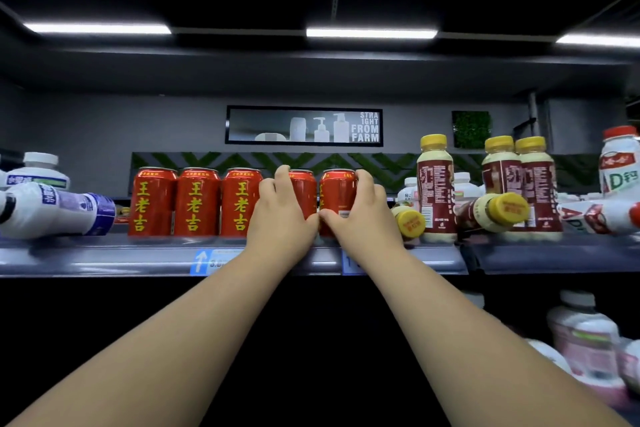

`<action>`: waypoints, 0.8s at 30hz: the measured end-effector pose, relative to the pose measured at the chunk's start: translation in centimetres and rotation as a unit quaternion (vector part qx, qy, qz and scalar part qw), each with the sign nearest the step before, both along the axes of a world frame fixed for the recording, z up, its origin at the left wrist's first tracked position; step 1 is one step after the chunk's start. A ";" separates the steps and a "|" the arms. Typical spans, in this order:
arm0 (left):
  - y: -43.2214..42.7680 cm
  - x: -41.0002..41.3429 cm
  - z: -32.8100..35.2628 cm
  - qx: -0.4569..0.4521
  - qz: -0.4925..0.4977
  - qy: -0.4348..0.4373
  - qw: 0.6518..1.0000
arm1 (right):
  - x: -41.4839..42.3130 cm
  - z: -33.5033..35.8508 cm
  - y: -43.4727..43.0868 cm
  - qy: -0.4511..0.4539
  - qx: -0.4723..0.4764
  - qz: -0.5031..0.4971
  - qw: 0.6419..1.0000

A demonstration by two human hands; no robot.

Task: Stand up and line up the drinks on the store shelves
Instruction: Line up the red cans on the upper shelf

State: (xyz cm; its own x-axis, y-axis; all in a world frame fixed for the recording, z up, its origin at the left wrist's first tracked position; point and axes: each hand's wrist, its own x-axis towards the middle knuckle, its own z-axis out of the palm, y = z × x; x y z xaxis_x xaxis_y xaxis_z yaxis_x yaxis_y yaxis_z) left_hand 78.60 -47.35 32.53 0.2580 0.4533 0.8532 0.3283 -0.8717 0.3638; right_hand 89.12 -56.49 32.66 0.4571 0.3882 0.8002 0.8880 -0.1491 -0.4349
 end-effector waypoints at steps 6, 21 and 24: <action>0.5 -0.2 -0.6 -0.006 -0.031 -0.019 0.999 | 0.7 -0.3 -0.4 0.004 0.006 0.024 1.000; 0.3 -0.5 -1.0 -0.019 -0.042 -0.024 0.999 | 0.5 -1.2 -0.2 -0.045 0.004 -0.030 0.998; 0.2 -0.4 -1.1 -0.019 -0.023 -0.023 0.999 | 0.5 -1.1 -0.4 -0.035 -0.004 -0.024 0.999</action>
